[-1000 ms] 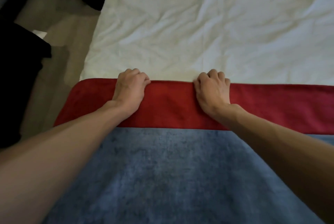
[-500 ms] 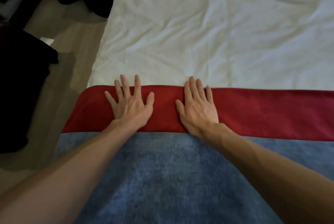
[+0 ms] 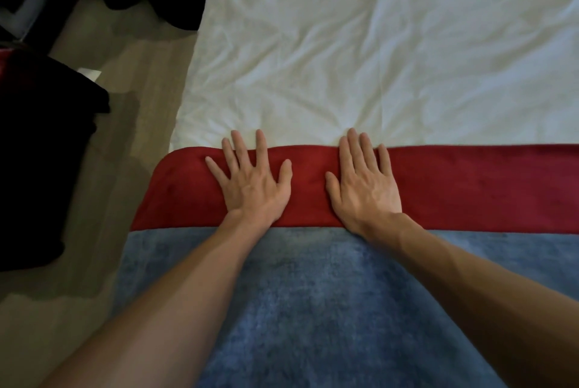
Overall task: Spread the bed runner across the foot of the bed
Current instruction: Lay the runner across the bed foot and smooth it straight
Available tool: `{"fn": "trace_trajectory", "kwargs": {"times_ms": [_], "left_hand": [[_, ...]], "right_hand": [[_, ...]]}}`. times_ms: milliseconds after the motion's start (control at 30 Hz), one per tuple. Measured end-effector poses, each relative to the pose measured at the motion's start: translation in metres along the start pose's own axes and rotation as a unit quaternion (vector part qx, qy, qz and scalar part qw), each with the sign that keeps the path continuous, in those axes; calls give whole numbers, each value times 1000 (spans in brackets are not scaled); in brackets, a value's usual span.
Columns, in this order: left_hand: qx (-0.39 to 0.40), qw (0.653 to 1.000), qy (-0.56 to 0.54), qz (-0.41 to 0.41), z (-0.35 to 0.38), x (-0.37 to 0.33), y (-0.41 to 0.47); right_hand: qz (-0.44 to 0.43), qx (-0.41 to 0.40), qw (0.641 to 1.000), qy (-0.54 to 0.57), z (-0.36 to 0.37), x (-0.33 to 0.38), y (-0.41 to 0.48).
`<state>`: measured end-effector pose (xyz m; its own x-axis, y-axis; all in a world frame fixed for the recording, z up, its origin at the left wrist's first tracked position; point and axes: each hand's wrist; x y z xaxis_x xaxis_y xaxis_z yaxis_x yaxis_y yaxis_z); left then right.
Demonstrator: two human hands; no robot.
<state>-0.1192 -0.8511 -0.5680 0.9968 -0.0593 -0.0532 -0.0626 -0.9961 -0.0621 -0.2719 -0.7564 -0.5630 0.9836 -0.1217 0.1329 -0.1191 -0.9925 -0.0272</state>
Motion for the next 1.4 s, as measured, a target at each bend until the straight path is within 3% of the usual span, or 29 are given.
{"fn": "trace_trajectory", "kwargs": {"times_ms": [267, 467, 667, 900, 1100, 1267, 1400], "left_hand": [[24, 999, 2, 27, -7, 1, -3], [57, 980, 5, 190, -19, 50, 6], [35, 960, 24, 278, -19, 102, 10], [61, 952, 17, 300, -23, 108, 10], [62, 947, -9, 317, -31, 161, 25], [182, 944, -25, 275, -27, 202, 48], [233, 930, -48, 280, -18, 206, 55]], "right_hand": [[89, 2, 996, -6, -1, 21, -9], [205, 18, 978, 31, -3, 69, -24], [236, 12, 968, 86, -3, 160, -43], [237, -29, 968, 83, 9, 193, -57], [219, -18, 970, 100, 6, 210, -69], [215, -6, 969, 124, 6, 244, -75], [215, 4, 974, 68, 16, 267, -77]]}}
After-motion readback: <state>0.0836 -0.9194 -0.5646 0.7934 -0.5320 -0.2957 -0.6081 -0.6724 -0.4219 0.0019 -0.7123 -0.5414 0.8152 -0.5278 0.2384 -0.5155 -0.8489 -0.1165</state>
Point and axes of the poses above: each hand's wrist, its own y-axis towards the middle knuckle, its own z-axis out of the palm, x = y × z, and after that the axes turned 13 degrees about -z, right-handed
